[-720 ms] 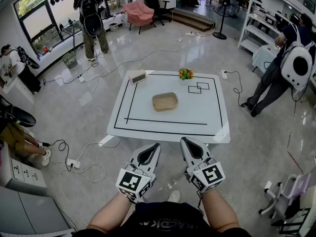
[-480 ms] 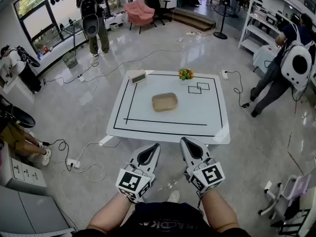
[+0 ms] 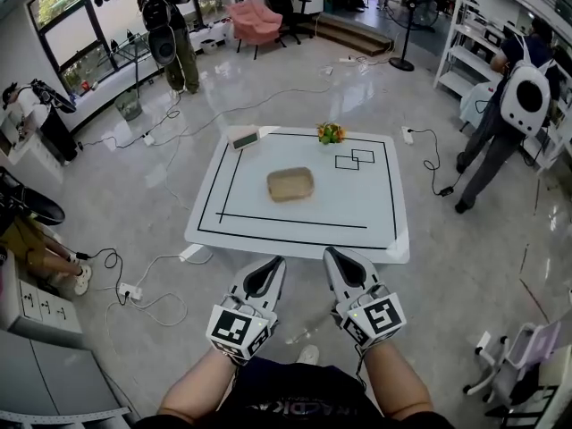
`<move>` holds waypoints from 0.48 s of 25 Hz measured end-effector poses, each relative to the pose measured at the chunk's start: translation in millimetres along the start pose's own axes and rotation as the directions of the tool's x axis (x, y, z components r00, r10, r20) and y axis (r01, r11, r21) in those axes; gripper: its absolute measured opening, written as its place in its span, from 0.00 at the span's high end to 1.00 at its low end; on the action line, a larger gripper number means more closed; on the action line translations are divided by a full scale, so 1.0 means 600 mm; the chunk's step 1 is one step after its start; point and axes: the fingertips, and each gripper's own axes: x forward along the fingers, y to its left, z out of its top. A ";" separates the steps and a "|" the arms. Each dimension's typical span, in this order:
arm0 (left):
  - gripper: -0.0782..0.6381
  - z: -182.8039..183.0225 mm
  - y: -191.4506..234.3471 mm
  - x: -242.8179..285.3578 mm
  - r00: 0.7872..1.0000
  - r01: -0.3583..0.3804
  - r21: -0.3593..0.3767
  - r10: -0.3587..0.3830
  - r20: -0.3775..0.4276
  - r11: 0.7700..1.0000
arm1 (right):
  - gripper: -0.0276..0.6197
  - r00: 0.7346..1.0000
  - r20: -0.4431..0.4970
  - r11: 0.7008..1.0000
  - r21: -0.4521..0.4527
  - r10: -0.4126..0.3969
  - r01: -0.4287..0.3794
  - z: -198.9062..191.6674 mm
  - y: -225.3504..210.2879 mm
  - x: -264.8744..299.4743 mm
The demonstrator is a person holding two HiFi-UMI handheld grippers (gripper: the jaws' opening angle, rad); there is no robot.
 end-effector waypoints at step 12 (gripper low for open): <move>0.63 -0.004 0.018 0.041 1.000 0.019 0.011 -0.018 -0.017 1.000 | 0.75 1.000 -0.008 0.998 0.060 -0.011 0.012 -0.011 -0.050 0.025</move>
